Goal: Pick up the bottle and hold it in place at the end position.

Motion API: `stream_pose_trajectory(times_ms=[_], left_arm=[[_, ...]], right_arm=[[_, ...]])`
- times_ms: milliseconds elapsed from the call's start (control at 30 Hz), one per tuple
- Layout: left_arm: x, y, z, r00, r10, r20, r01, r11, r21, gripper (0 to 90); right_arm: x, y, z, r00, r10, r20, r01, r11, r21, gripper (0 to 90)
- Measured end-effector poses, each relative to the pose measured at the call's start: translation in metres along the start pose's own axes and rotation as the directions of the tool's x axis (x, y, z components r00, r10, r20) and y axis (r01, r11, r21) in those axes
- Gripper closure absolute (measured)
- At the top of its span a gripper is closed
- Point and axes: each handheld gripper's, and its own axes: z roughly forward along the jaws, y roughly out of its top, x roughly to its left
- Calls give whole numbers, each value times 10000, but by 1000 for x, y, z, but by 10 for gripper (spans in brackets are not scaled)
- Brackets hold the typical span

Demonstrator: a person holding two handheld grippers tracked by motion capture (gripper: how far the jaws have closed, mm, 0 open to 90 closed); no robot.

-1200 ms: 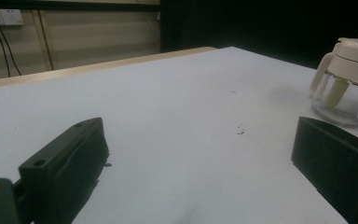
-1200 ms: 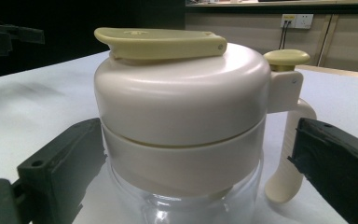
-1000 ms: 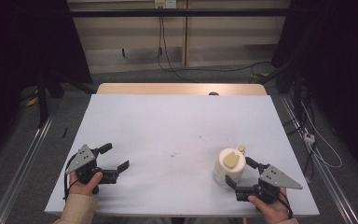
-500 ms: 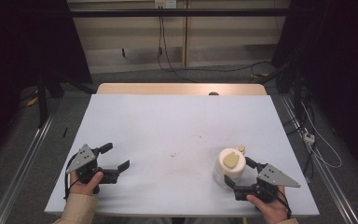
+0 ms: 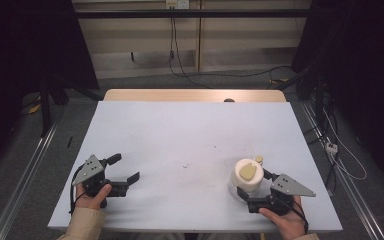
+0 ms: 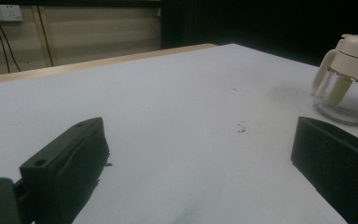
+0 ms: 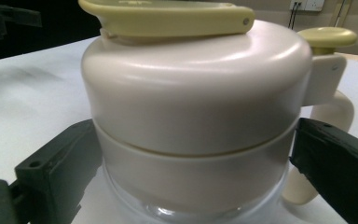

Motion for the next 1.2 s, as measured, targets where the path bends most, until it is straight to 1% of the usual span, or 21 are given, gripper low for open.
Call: stream_pose_trajectory(times_ms=[133, 267, 300, 533, 967, 1067, 1167, 1200], left_arm=[[0, 0, 1, 10000, 10, 8, -10, 10000, 25, 31], [0, -1, 1, 10000, 16, 14, -17, 10000, 36, 31], [0, -1, 1, 10000, -79, 16, 79, 10000, -31, 31], [0, -1, 2, 10000, -45, 7, 45, 10000, 52, 31], [0, -2, 2, 9999, -164, 40, 164, 9999, 50, 32], [0, -2, 3, 10000, -81, 57, 80, 9999, 118, 32], [0, -2, 3, 10000, -79, 61, 78, 9999, 106, 32], [-1, -1, 3, 9999, -77, 80, 77, 9999, 69, 32]], right_arm=[[1, 1, 5, 10000, 34, -26, -33, 9997, 229, 20], [1, 2, 8, 10000, 2, -25, -2, 9997, 261, 21], [1, 2, 9, 10000, -21, -28, 22, 9996, 271, 21], [4, 4, 17, 9999, -142, 67, 140, 9992, 373, 26], [2, 6, 17, 9999, -148, -20, 149, 9991, 402, 50], [3, 6, 17, 9997, -224, 5, 224, 9990, 379, 51], [3, 7, 19, 9999, -171, 20, 170, 9995, 276, 52], [3, 8, 20, 9997, -221, 62, 219, 9995, 243, 52]])
